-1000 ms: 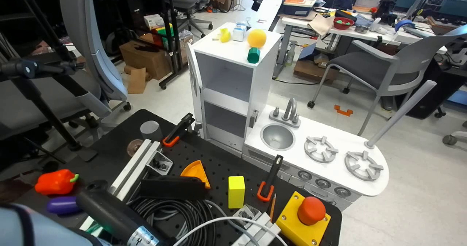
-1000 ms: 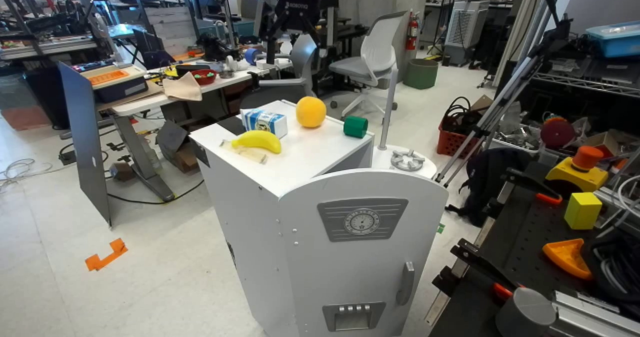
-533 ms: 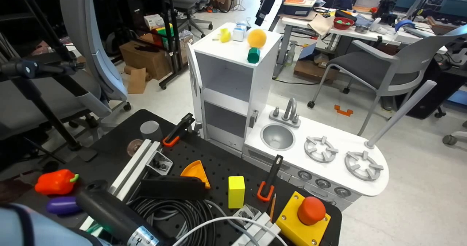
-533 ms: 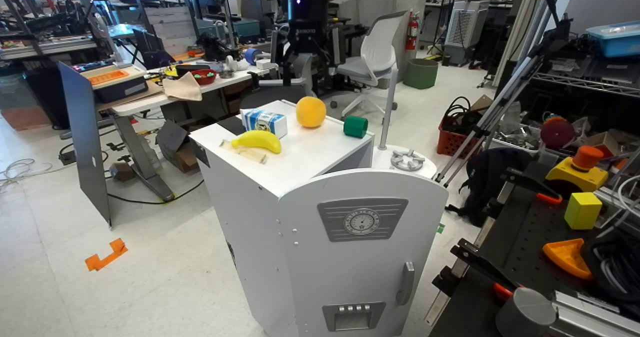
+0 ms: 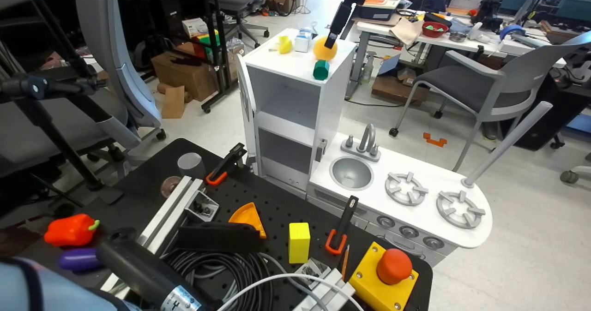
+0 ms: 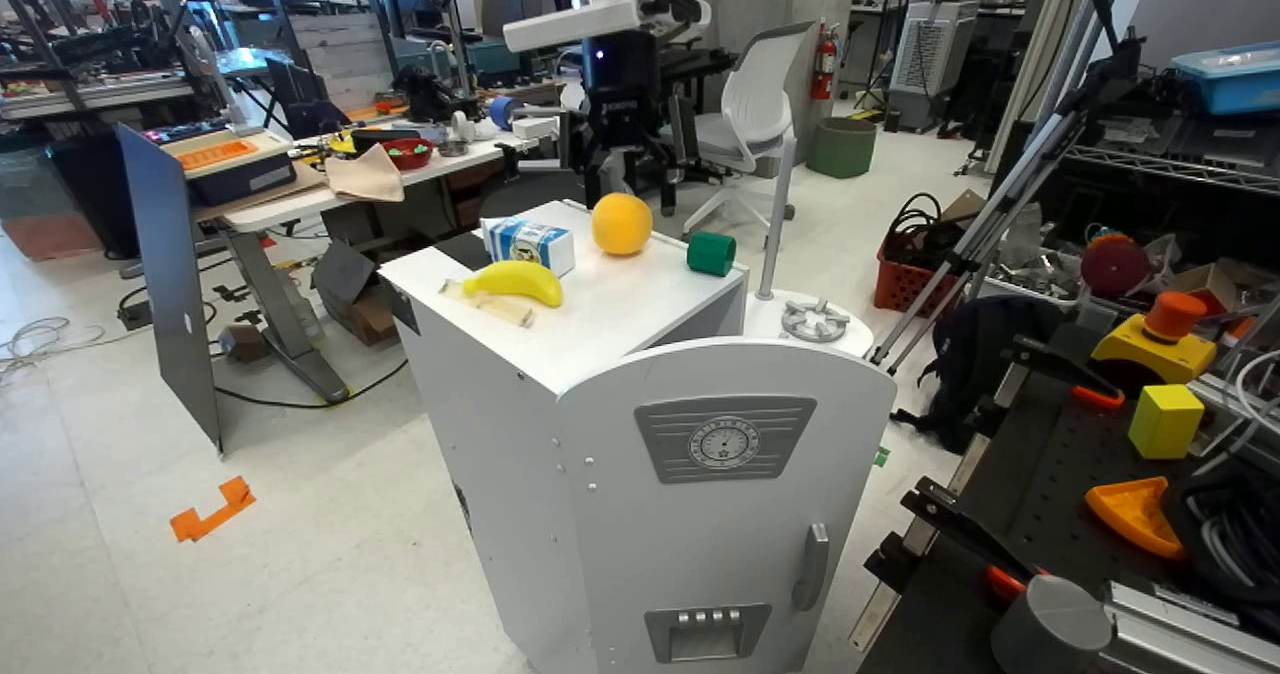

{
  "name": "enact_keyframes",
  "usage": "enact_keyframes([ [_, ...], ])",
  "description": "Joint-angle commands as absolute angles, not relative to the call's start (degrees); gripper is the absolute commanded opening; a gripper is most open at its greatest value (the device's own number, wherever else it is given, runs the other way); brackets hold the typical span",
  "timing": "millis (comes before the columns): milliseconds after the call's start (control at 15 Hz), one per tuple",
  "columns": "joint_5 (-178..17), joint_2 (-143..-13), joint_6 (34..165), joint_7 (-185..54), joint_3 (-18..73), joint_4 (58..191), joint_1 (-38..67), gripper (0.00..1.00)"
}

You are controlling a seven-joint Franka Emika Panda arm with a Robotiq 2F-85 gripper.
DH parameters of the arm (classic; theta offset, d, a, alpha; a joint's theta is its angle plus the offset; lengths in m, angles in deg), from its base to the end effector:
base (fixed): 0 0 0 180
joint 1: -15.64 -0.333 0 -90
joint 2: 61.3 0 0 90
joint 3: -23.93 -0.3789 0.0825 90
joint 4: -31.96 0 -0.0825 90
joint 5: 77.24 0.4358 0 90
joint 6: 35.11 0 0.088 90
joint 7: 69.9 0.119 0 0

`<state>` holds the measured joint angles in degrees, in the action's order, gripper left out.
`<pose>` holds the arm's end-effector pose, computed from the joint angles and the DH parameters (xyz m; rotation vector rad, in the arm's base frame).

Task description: Move the orange plush toy to the left

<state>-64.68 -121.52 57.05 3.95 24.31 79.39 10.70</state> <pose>0.8590 0.0962 0.2604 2.5094 -1.8009 -0.5331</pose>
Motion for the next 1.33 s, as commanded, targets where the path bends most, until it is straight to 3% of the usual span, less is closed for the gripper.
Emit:
enact_keyframes([
  [0, -65.7, -124.9, 53.7, 5.9, 24.4, 73.2, 10.6, 1.0],
  [200, -65.5, -125.6, 53.1, 6.3, 24.7, 72.0, 10.4, 0.97],
  [267, -65.6, -125.9, 53.3, 6.5, 24.8, 71.6, 10.3, 0.73],
  [333, -65.7, -126.1, 53.2, 6.7, 24.8, 71.3, 10.3, 0.72],
  [400, -65.6, -126.3, 53.3, 6.8, 24.8, 70.9, 10.3, 0.66],
  [933, -65.3, -125.6, 51.5, 7.1, 24.3, 70.2, 10.3, 0.07],
  [1000, -65.1, -124.9, 50.3, 6.7, 24.0, 70.4, 10.3, 0.03],
  [1267, -65.8, -123.2, 49.2, 4.8, 23.8, 70.0, 8.7, 0.03],
])
